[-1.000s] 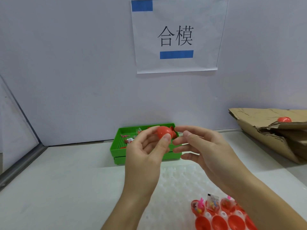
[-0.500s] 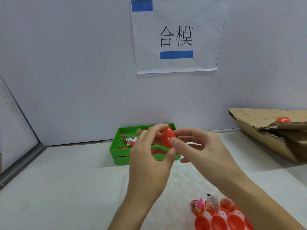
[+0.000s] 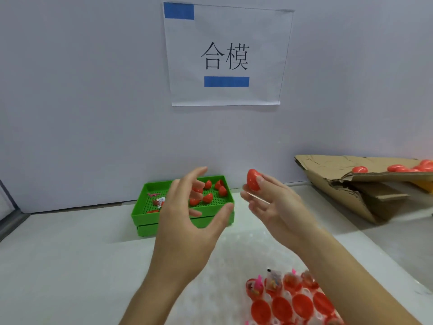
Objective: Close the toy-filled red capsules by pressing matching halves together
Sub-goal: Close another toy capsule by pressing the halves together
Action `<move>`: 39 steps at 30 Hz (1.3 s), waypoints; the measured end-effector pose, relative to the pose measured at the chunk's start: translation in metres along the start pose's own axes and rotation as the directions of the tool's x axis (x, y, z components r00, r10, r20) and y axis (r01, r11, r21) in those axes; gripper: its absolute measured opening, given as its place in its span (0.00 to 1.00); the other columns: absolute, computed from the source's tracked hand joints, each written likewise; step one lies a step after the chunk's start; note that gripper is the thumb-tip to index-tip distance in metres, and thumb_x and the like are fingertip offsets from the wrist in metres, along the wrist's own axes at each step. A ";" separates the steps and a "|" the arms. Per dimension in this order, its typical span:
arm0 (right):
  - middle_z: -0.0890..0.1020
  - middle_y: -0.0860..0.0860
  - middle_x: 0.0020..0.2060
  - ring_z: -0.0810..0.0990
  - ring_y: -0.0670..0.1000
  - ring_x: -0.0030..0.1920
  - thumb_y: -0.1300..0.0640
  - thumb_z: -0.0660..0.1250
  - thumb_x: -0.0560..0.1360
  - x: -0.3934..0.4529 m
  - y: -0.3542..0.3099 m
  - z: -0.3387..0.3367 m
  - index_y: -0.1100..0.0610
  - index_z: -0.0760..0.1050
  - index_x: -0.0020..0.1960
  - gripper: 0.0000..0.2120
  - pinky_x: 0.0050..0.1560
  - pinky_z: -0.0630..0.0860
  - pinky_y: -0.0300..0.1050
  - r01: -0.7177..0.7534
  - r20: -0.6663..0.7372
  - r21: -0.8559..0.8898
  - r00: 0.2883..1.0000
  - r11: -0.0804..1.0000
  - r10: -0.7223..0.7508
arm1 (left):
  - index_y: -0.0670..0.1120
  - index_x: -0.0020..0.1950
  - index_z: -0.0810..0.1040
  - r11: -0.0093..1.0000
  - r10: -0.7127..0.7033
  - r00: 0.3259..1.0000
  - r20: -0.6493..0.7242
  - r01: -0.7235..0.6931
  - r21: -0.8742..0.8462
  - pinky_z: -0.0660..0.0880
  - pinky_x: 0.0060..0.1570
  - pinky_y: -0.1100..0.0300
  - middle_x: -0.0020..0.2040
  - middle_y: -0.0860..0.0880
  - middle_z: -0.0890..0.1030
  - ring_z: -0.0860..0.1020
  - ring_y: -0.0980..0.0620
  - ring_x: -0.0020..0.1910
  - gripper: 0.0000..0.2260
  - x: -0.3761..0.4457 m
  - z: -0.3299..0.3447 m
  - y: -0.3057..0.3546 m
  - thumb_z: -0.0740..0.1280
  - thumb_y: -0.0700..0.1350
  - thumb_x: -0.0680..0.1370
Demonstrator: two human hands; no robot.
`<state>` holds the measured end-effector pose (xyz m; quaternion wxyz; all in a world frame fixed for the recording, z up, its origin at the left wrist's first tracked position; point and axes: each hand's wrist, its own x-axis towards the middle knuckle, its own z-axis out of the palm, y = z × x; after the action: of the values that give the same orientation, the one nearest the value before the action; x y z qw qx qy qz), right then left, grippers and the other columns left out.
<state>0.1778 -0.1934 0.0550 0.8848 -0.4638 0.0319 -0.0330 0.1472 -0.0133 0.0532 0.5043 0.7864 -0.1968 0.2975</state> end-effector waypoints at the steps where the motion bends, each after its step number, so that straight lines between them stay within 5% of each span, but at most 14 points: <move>1: 0.84 0.58 0.44 0.86 0.52 0.41 0.59 0.66 0.81 0.009 -0.003 -0.007 0.63 0.78 0.55 0.08 0.37 0.80 0.38 -0.005 -0.051 0.056 0.999 0.998 0.008 | 0.68 0.63 0.69 1.000 -0.008 1.000 0.003 0.008 -0.009 0.79 0.48 0.57 0.54 0.66 0.73 0.75 0.61 0.56 0.24 0.000 -0.001 0.000 0.70 0.64 0.68; 6: 0.81 0.60 0.50 0.83 0.53 0.45 0.56 0.57 0.85 0.062 -0.028 -0.035 0.67 0.70 0.61 0.13 0.36 0.75 0.38 0.045 -0.310 0.239 0.950 0.970 0.032 | 0.67 0.62 0.70 0.998 -0.031 0.999 0.013 0.032 -0.055 0.80 0.49 0.54 0.54 0.64 0.75 0.76 0.58 0.56 0.24 0.000 -0.001 0.000 0.67 0.66 0.67; 11: 0.78 0.63 0.62 0.81 0.55 0.42 0.62 0.51 0.83 0.102 -0.061 -0.054 0.63 0.68 0.52 0.08 0.33 0.74 0.39 0.156 -0.468 0.375 0.883 0.914 0.041 | 0.67 0.60 0.71 0.993 -0.056 0.998 0.021 0.058 -0.102 0.80 0.48 0.53 0.54 0.62 0.76 0.77 0.57 0.56 0.22 0.000 0.000 -0.003 0.67 0.65 0.67; 14: 0.76 0.68 0.64 0.82 0.61 0.46 0.55 0.44 0.84 0.107 -0.064 -0.061 0.67 0.63 0.69 0.21 0.46 0.78 0.45 0.113 -0.453 0.421 0.886 0.900 0.100 | 0.65 0.60 0.73 0.990 -0.077 0.997 0.032 0.080 -0.115 0.78 0.46 0.58 0.54 0.61 0.76 0.77 0.57 0.56 0.21 0.000 0.000 -0.004 0.67 0.64 0.68; 17: 0.73 0.68 0.66 0.81 0.61 0.50 0.56 0.46 0.85 0.097 -0.044 -0.060 0.70 0.55 0.76 0.25 0.52 0.77 0.45 -0.073 -0.334 0.250 0.930 0.966 0.156 | 0.63 0.59 0.74 0.991 -0.084 0.996 0.029 0.087 -0.105 0.77 0.45 0.62 0.54 0.62 0.76 0.77 0.58 0.56 0.18 0.000 0.002 -0.006 0.69 0.59 0.71; 22: 0.86 0.59 0.49 0.85 0.56 0.46 0.60 0.58 0.82 0.060 -0.024 -0.054 0.65 0.77 0.62 0.14 0.46 0.78 0.45 -0.197 -0.197 -0.215 0.968 0.957 0.155 | 0.61 0.54 0.78 0.992 -0.092 0.995 0.043 0.095 -0.078 0.75 0.44 0.66 0.51 0.62 0.78 0.78 0.58 0.53 0.08 0.002 -0.001 -0.009 0.72 0.53 0.76; 25: 0.87 0.56 0.47 0.86 0.53 0.45 0.57 0.60 0.82 0.037 -0.030 -0.050 0.59 0.81 0.58 0.13 0.45 0.77 0.44 -0.138 -0.060 -0.524 0.990 0.841 0.126 | 0.57 0.47 0.81 0.992 -0.119 0.989 0.091 0.123 -0.032 0.75 0.44 0.69 0.46 0.61 0.81 0.80 0.58 0.48 0.06 0.005 -0.007 -0.013 0.70 0.44 0.77; 30: 0.87 0.52 0.45 0.86 0.51 0.45 0.55 0.62 0.83 0.006 -0.041 -0.041 0.52 0.84 0.54 0.11 0.47 0.77 0.44 0.057 0.158 -0.826 0.979 0.561 0.133 | 0.56 0.46 0.82 0.973 -0.227 0.905 0.360 0.199 0.114 0.79 0.46 0.60 0.42 0.62 0.82 0.81 0.58 0.44 0.05 0.007 -0.019 -0.018 0.68 0.46 0.79; 36: 0.87 0.46 0.40 0.85 0.45 0.41 0.54 0.64 0.81 -0.016 -0.040 -0.026 0.46 0.83 0.50 0.09 0.43 0.77 0.39 0.212 0.268 -0.956 0.915 0.205 0.302 | 0.58 0.49 0.81 0.957 -0.273 0.752 0.600 0.149 0.249 0.79 0.47 0.64 0.46 0.60 0.82 0.80 0.63 0.46 0.04 0.000 -0.014 -0.022 0.67 0.51 0.79; 39: 0.86 0.43 0.38 0.85 0.42 0.40 0.52 0.66 0.80 -0.022 -0.035 -0.016 0.45 0.83 0.48 0.07 0.44 0.78 0.40 0.272 0.286 -0.958 0.890 0.091 0.354 | 0.59 0.50 0.80 0.952 -0.283 0.730 0.622 0.134 0.275 0.76 0.44 0.69 0.46 0.60 0.82 0.79 0.65 0.47 0.04 -0.002 -0.012 -0.024 0.66 0.53 0.79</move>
<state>0.1533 -0.2249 0.0754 0.3165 -0.9277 -0.1474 0.1323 0.1574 0.0080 0.0396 0.3470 0.9065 -0.2379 -0.0362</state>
